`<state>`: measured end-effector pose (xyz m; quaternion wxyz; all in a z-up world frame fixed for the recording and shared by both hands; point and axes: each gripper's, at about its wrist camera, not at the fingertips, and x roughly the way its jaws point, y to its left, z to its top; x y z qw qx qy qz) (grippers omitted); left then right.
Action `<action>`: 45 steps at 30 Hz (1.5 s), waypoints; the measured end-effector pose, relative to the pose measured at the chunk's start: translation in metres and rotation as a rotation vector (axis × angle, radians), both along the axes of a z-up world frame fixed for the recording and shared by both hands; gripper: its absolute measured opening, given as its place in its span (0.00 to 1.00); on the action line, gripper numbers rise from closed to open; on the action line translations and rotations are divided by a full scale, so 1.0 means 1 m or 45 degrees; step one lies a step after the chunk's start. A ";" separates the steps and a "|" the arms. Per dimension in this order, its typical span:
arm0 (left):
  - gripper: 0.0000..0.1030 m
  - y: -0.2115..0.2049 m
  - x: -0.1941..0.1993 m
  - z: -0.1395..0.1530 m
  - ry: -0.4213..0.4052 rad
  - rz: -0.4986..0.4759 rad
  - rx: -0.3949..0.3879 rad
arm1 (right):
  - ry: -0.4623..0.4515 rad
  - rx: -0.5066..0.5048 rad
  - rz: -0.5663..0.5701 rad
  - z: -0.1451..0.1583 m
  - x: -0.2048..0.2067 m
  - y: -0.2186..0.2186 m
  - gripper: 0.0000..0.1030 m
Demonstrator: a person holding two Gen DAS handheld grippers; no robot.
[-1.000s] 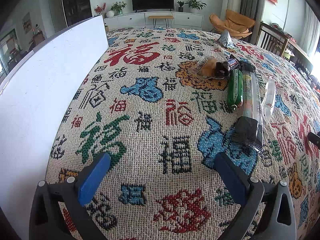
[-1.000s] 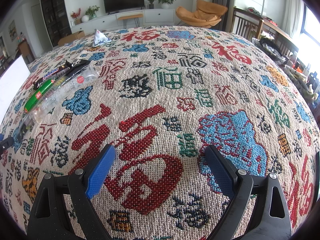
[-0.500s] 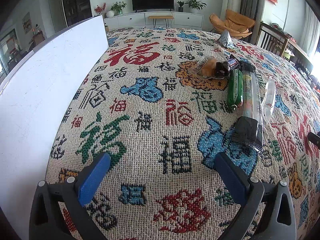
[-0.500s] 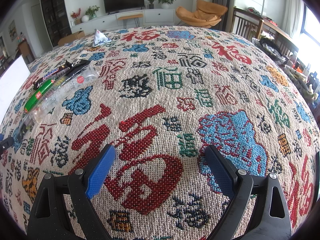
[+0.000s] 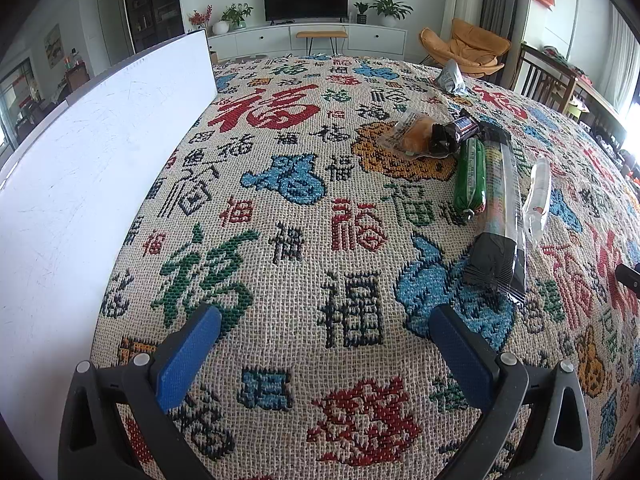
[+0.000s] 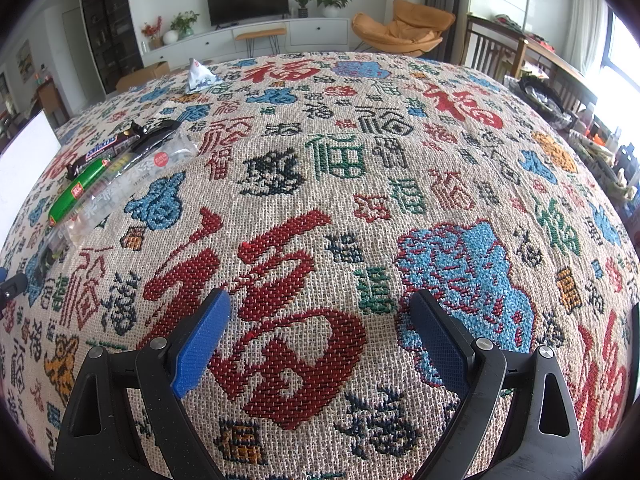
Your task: Organize snacks
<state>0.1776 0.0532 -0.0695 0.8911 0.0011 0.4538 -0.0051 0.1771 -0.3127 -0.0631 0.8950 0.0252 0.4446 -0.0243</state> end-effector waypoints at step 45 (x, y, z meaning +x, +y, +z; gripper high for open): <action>0.03 0.005 0.078 0.034 0.197 -0.204 -0.304 | 0.000 0.001 0.002 0.000 0.000 0.000 0.91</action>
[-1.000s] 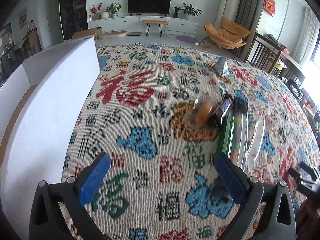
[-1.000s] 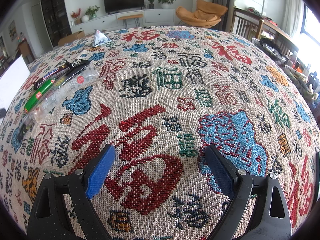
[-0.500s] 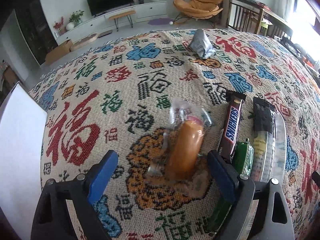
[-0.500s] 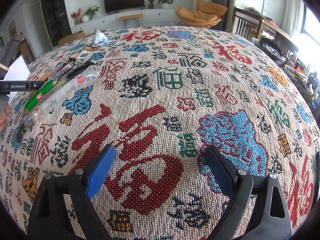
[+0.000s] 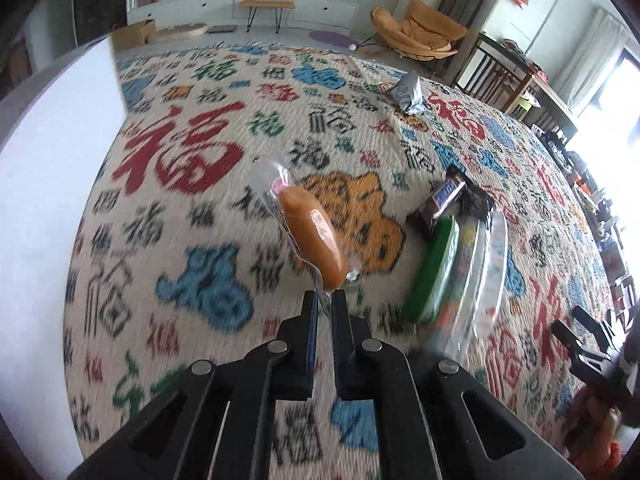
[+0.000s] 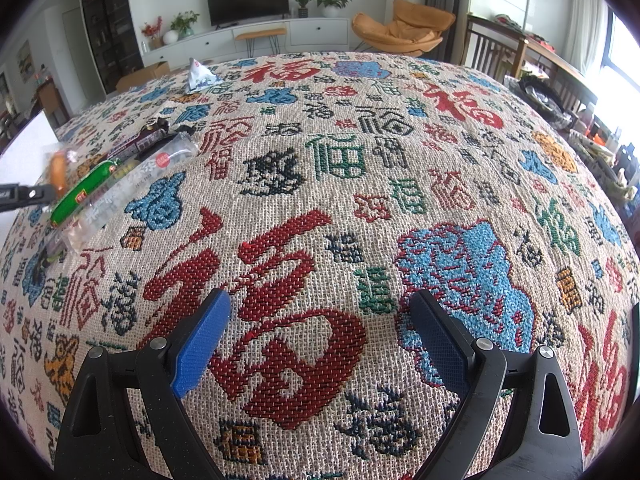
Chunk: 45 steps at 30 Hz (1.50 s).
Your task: Organize snacks
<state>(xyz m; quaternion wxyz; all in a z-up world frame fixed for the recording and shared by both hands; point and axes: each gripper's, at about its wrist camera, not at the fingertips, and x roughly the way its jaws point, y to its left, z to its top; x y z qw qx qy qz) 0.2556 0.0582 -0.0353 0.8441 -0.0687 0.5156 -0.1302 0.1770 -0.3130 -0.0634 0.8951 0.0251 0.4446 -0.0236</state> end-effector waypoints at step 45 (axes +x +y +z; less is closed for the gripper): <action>0.95 -0.028 -0.015 -0.007 0.074 -0.579 0.207 | 0.000 0.000 0.003 -0.001 0.001 0.000 0.91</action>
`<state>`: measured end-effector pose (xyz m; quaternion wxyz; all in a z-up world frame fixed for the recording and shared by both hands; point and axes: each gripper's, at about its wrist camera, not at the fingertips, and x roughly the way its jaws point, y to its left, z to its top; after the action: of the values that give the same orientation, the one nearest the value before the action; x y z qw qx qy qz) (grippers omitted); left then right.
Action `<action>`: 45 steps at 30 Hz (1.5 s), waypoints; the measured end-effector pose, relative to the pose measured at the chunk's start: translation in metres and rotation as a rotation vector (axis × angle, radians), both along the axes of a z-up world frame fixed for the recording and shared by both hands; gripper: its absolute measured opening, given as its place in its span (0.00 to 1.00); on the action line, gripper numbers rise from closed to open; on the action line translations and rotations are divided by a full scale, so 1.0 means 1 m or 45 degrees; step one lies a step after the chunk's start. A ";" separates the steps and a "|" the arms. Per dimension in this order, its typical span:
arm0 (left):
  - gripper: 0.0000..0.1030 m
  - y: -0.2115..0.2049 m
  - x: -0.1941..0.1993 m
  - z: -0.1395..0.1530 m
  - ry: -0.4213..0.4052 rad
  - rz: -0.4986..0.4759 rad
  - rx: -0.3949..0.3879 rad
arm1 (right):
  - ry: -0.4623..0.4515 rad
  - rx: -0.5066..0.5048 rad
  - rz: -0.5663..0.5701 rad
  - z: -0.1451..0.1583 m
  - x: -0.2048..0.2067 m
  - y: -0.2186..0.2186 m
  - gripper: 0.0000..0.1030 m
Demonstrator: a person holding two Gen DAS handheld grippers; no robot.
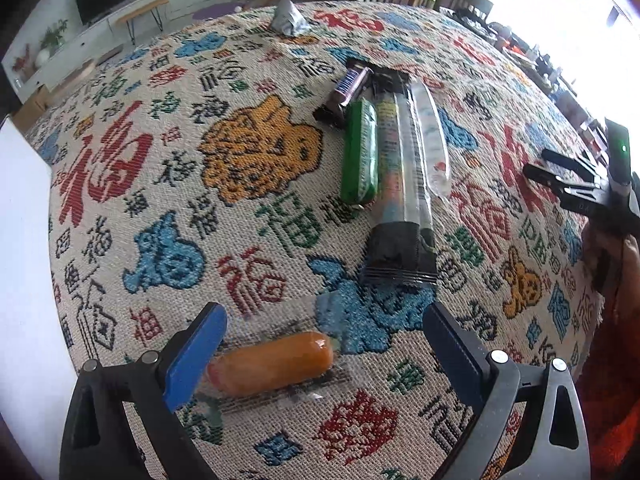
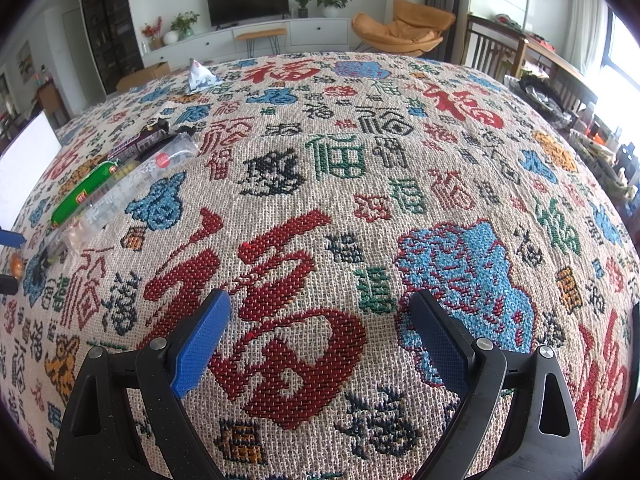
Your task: Organize snacks
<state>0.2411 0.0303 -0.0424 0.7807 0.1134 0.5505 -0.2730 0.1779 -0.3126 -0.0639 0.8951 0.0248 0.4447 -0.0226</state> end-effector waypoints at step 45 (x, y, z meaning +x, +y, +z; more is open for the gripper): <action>1.00 0.018 0.041 -0.008 -0.021 0.851 -0.307 | 0.000 0.001 0.002 0.000 0.000 0.000 0.91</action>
<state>0.2819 0.0480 -0.0502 0.8391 -0.1638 0.5147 -0.0646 0.1779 -0.3126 -0.0636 0.8951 0.0249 0.4446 -0.0218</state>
